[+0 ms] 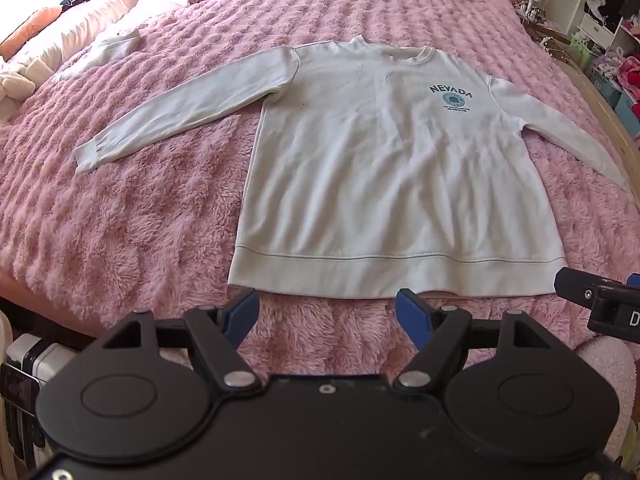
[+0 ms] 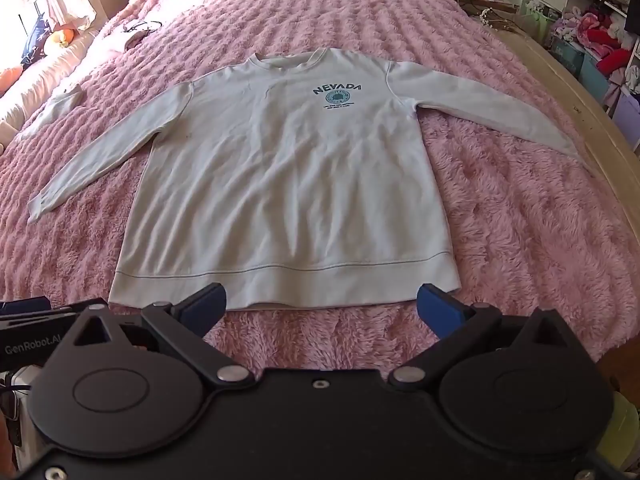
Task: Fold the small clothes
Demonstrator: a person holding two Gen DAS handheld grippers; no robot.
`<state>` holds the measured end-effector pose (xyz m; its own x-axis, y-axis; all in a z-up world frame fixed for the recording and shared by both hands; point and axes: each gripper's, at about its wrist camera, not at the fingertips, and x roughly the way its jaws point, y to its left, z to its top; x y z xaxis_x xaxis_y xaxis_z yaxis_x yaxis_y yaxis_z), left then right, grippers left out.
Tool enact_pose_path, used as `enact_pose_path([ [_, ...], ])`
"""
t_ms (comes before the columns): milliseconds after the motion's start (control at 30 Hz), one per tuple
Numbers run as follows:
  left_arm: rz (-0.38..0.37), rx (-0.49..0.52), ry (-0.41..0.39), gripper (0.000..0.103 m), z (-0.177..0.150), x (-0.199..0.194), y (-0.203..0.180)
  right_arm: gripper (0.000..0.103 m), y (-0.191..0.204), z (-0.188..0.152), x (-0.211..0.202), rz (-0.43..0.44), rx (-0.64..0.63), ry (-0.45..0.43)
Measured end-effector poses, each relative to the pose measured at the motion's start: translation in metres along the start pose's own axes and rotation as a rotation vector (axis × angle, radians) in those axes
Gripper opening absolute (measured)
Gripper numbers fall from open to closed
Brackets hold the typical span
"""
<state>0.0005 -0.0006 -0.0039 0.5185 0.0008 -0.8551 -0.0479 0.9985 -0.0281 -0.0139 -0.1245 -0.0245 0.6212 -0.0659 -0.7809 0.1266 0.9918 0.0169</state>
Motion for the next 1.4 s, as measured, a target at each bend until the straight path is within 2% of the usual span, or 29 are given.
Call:
enact_pose_path([
  [1400, -0.002, -0.001, 0.007, 0.076, -0.0026, 0.0010, 0.0002, 0.103, -0.0003, -0.0010, 0.0041, 0.005, -0.005, 0.013],
])
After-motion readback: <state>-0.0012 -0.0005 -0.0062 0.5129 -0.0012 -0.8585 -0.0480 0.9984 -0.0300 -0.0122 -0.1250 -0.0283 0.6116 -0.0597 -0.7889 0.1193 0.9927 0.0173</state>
